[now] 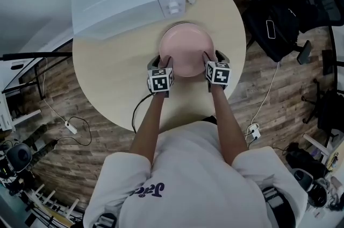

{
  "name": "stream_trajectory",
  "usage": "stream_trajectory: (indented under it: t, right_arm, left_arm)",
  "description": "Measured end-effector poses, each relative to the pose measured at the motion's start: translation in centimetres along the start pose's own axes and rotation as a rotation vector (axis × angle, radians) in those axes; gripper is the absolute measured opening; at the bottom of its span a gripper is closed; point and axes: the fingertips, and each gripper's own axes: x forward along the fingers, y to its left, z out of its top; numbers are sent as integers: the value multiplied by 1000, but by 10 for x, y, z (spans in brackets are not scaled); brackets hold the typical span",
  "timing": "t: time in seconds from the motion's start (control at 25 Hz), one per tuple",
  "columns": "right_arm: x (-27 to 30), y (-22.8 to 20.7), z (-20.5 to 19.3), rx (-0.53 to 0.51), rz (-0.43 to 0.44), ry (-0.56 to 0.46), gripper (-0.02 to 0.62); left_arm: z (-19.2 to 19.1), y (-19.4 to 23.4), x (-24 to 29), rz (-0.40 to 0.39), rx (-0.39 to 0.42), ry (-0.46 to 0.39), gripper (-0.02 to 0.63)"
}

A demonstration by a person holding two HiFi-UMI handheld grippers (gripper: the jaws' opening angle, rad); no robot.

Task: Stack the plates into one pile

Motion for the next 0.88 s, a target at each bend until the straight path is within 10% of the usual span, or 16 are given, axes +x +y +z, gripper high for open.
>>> stream_trajectory:
  t: [0.32, 0.72, 0.88]
  right_arm:
    - [-35, 34, 61, -57, 96, -166, 241]
    - [-136, 174, 165, -262, 267, -490, 236]
    - [-181, 213, 181, -384, 209, -605, 63]
  left_arm:
    - [33, 9, -48, -34, -2, -113, 218]
    - [155, 17, -182, -24, 4, -519, 207]
    - [176, 21, -236, 46, 86, -628, 130]
